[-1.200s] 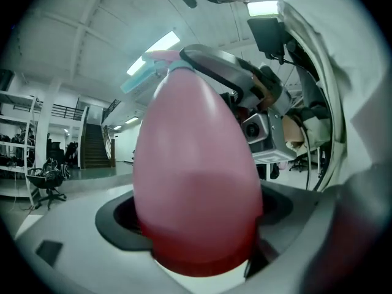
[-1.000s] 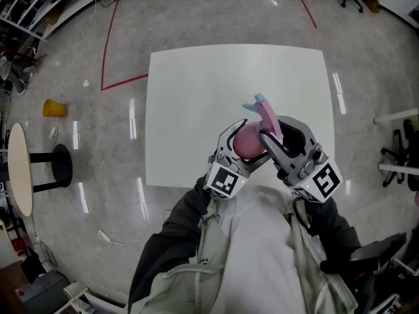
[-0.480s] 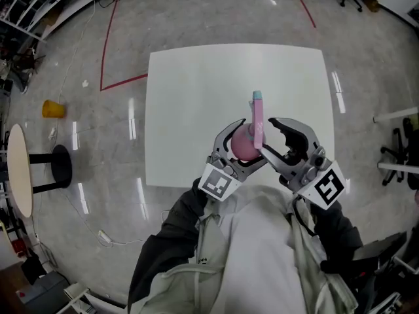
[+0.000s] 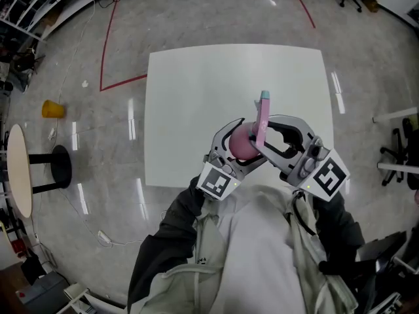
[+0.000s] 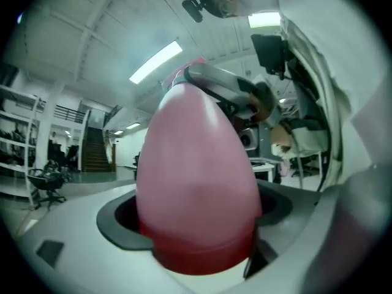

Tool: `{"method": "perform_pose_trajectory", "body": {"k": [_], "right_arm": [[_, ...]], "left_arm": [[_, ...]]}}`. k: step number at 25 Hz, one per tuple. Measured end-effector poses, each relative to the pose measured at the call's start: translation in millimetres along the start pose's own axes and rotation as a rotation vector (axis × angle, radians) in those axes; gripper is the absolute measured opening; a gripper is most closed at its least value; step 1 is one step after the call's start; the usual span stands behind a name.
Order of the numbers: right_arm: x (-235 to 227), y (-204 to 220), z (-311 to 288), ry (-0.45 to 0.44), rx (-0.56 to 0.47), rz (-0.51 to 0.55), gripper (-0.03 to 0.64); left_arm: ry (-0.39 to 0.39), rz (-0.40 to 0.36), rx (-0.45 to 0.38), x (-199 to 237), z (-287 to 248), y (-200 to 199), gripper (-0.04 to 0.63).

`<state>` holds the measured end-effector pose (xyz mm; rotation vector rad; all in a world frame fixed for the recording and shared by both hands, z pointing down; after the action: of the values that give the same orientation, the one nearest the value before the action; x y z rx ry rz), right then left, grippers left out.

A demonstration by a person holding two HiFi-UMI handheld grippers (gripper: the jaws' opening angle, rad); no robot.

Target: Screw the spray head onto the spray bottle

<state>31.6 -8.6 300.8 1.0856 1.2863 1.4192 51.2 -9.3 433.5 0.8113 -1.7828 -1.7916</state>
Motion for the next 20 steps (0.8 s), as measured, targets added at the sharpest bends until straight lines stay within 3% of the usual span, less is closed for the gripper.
{"method": "perform_pose_trajectory", "body": {"k": [4, 5, 7, 10, 13, 14, 16, 20], "right_arm": [[-17.6, 0.1, -14.2, 0.361, 0.026, -0.009, 0.126], [-17.3, 0.5, -15.4, 0.423, 0.032, -0.007, 0.126], [-10.5, 3.5, -13.6, 0.447, 0.047, 0.012, 0.126], [2.3, 0.7, -3.2, 0.299, 0.002, 0.018, 0.126], [3.6, -16.4, 19.7, 0.138, -0.094, 0.012, 0.129], [-0.8, -20.4, 27.6, 0.101, -0.117, -0.009, 0.140], [-7.7, -20.6, 35.5, 0.004, -0.117, -0.075, 0.269], [7.1, -15.9, 30.6, -0.252, -0.015, -0.152, 0.295]], "left_arm": [[-0.257, -0.085, 0.110, 30.2, -7.7, 11.9, 0.476], [-0.290, -0.085, 0.120, 31.8, -8.7, 12.1, 0.476], [-0.282, -0.054, 0.069, 26.2, -10.3, 4.6, 0.476], [-0.161, -0.045, -0.066, 17.3, -6.7, -15.8, 0.476], [-0.025, -0.077, -0.123, 20.6, 5.3, -26.7, 0.476], [0.019, -0.076, -0.121, 20.5, 9.4, -25.6, 0.476], [0.103, -0.057, -0.094, 11.8, 17.1, -18.1, 0.476], [0.242, 0.007, -0.045, -30.0, 22.1, -8.1, 0.476]]}}
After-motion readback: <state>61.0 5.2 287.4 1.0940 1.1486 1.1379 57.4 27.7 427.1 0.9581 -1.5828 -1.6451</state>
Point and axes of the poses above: the fingertips, and each gripper's own axes: z backward along the fingers, x to its left, y out of its underside, the point moved 1 cm from there along z, backward along the fingers, and after that the axes turned 11 degrees about -y, right-handed, at the moved point
